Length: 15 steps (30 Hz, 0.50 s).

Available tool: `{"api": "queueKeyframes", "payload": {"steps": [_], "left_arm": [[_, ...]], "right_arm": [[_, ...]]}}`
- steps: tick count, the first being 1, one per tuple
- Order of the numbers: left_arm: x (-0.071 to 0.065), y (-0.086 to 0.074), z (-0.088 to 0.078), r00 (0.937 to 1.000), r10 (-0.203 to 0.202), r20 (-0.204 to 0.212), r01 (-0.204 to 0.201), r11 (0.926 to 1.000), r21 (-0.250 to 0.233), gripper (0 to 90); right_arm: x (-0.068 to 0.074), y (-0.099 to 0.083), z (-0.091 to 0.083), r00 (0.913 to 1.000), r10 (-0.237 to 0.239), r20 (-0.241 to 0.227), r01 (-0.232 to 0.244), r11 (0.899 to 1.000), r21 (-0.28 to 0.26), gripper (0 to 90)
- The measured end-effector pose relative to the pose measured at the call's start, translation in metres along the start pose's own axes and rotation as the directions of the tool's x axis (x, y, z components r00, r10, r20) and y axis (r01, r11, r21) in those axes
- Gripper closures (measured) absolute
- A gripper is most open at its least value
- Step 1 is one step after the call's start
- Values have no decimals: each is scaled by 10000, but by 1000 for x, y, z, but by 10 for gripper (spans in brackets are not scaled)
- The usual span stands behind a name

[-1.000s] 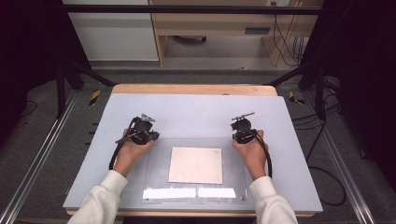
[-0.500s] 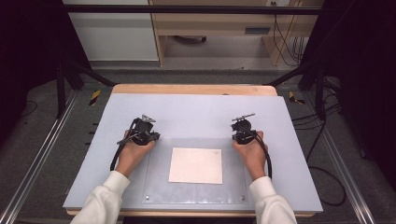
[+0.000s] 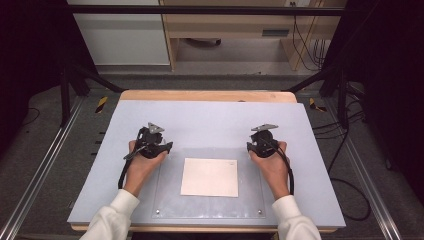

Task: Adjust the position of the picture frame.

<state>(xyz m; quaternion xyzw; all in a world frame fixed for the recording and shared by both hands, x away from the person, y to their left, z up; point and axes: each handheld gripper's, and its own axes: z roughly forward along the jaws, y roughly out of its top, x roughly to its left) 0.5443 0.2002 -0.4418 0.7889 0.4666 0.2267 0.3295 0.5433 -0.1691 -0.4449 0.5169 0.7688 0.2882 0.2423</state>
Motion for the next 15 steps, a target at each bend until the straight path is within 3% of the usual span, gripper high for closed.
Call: {"api": "queueKeyframes", "payload": {"steps": [3,6,9,13,15], "left_arm": [[-1,-4,-6,10000,-91,30,92,9995,-291,386],[-4,-6,-13,9996,-273,-97,266,9978,-612,214],[-5,-8,-20,9993,-372,62,377,9921,-1197,110],[-6,-10,-24,9999,-67,106,83,9882,-1531,80],[-6,-10,-25,9999,-52,113,68,9883,-1524,80]], "right_arm": [[0,-5,-9,9998,-174,93,179,9983,-557,559],[0,-10,-17,9994,-333,119,343,9941,-1029,466],[0,-12,-22,9987,-445,244,477,9877,-1489,383],[2,-14,-26,9960,-721,530,816,9747,-2082,236],[1,-13,-27,9966,-654,501,746,9748,-2102,197]]}}
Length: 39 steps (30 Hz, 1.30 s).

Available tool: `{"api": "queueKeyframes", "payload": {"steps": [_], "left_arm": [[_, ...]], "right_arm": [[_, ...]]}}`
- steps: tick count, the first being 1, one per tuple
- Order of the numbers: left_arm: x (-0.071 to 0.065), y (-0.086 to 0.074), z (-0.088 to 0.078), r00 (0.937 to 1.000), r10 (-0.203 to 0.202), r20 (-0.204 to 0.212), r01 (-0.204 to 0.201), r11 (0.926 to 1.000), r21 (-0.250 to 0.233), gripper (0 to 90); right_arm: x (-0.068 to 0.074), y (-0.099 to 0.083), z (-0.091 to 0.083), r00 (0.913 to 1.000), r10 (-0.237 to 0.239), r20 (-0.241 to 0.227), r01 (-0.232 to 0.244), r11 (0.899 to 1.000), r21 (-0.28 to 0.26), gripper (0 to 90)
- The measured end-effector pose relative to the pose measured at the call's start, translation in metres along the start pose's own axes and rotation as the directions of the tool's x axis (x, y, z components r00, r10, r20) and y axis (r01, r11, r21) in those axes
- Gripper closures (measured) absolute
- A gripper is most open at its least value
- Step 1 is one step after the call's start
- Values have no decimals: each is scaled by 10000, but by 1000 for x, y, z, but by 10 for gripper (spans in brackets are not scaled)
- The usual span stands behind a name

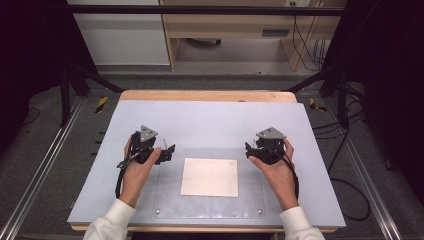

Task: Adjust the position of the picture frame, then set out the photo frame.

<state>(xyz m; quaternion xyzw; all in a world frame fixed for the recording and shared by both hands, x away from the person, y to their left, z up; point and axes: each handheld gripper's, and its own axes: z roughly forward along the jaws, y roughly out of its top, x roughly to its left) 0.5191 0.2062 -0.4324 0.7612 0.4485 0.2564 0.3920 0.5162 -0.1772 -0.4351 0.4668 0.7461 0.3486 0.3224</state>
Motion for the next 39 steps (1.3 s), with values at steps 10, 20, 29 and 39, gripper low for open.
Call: {"api": "queueKeyframes", "payload": {"steps": [10,20,29,39], "left_arm": [[-1,-7,-2,9985,243,-498,-258,9992,-302,163],[-4,-14,0,9996,14,-273,-30,9981,-607,356],[-7,-14,7,9981,361,-491,-396,9966,-723,674],[-4,-14,17,9972,66,-746,-106,9985,-536,812]], "right_arm": [[2,-8,-4,9974,-701,157,704,9974,-158,460],[6,-5,2,9955,-948,-76,946,9953,-214,720],[5,-3,9,9968,-796,-19,796,9968,-17,829],[4,1,12,9979,-640,-87,641,9978,140,835]]}}
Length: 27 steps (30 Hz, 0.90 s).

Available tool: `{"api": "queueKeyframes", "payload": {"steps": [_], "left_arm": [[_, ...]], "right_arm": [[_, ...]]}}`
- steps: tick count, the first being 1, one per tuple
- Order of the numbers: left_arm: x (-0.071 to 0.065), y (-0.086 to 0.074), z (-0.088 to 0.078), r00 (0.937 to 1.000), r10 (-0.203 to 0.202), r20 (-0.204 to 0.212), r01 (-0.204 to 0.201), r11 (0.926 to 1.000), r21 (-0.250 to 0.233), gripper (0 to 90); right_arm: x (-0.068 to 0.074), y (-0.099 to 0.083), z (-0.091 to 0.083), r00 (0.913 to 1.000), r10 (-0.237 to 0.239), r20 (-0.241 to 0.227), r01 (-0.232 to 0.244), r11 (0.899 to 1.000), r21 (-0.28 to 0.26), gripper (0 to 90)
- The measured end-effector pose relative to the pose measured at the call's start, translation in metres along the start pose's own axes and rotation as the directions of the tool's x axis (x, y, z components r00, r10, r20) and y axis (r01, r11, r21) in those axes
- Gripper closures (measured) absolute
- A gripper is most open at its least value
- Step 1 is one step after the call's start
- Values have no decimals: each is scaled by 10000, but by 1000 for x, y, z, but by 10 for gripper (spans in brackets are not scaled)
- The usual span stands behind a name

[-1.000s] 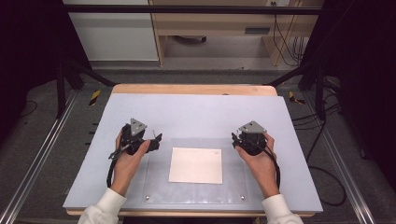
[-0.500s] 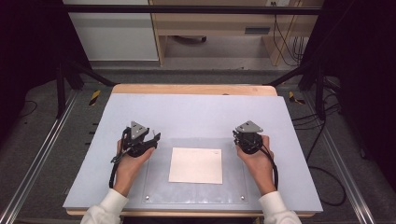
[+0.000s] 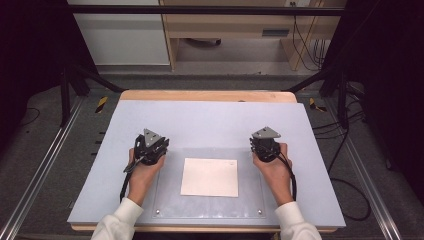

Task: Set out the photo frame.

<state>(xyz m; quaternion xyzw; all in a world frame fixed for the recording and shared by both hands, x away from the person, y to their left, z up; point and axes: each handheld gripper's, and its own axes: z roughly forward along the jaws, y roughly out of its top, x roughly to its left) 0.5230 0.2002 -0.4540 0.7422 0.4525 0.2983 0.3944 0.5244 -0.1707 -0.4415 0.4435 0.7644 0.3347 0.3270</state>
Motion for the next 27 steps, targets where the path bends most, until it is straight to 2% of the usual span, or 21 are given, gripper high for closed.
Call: {"api": "queueKeyframes", "payload": {"steps": [2,5,8,10,16,19,27], "left_arm": [[3,0,0,9996,-195,207,194,9998,54,837],[3,1,0,9997,-105,221,101,9998,155,841],[5,3,1,9985,-365,406,353,9990,291,849],[6,7,2,9984,-323,461,298,9981,541,850],[10,10,5,9975,-315,633,268,9969,738,852],[13,14,6,9970,-199,752,123,9948,1007,852],[15,17,7,9952,-69,980,-55,9920,1259,852]], "right_arm": [[0,1,0,10000,50,-51,-50,10000,60,838],[-1,3,-1,9997,196,-117,-193,9995,254,844],[-2,6,-1,9994,278,-226,-266,9983,512,847],[-3,10,0,9989,357,-287,-335,9967,740,848],[-7,15,3,9957,762,-535,-703,9920,1044,854],[-9,17,5,9930,983,-647,-900,9886,1207,857],[-10,19,6,9930,983,-652,-885,9863,1393,857]]}}
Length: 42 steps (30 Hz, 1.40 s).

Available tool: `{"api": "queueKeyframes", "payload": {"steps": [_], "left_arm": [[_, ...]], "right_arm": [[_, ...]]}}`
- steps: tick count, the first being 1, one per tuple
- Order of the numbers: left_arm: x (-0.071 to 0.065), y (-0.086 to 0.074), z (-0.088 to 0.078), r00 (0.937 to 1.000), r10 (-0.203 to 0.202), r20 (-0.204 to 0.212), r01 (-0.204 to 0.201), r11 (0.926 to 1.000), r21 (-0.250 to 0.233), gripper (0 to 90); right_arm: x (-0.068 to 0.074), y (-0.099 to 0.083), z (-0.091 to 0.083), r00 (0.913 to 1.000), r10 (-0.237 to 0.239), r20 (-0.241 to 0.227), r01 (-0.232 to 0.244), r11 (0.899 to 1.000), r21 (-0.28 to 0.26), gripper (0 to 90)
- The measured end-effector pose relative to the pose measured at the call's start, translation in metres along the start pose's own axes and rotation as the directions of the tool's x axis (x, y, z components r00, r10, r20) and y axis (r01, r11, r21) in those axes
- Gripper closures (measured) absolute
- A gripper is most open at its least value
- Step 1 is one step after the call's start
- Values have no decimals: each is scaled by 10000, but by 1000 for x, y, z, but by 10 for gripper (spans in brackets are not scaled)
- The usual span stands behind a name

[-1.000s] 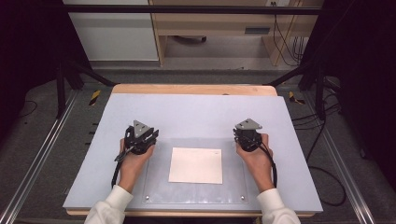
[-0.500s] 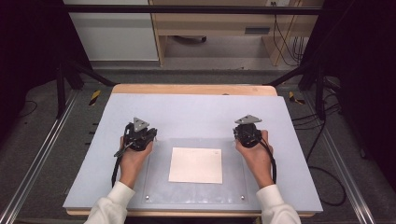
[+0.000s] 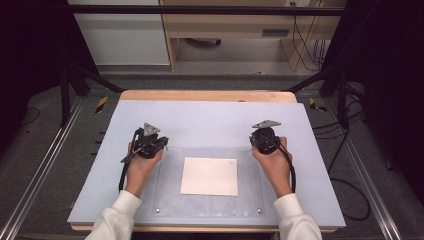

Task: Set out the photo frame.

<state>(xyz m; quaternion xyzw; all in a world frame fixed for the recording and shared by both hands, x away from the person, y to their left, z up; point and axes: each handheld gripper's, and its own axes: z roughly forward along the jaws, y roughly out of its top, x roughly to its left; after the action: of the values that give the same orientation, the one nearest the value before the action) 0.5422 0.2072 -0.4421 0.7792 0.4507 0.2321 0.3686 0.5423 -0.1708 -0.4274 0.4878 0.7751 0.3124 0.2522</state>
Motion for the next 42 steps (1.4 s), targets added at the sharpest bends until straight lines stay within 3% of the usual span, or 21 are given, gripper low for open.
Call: {"api": "queueKeyframes", "payload": {"steps": [8,12,20,32,42], "left_arm": [[-3,-2,-1,9999,-80,-149,77,9998,-186,847],[-3,-1,-3,9994,-271,-198,257,9974,-669,819],[-4,3,-1,9995,-119,-277,110,9994,-326,853],[3,11,4,9999,-80,73,79,9998,154,855],[11,16,10,9982,-401,445,386,9986,350,855]], "right_arm": [[0,-1,-1,10000,-5,16,5,10000,-21,857],[0,-2,-1,10000,6,3,-5,10000,-81,857],[-1,-1,-1,10000,-20,-52,19,10000,-42,857],[-6,10,4,9994,204,-288,-186,9978,630,858],[-12,14,10,9975,455,-537,-413,9961,777,858]]}}
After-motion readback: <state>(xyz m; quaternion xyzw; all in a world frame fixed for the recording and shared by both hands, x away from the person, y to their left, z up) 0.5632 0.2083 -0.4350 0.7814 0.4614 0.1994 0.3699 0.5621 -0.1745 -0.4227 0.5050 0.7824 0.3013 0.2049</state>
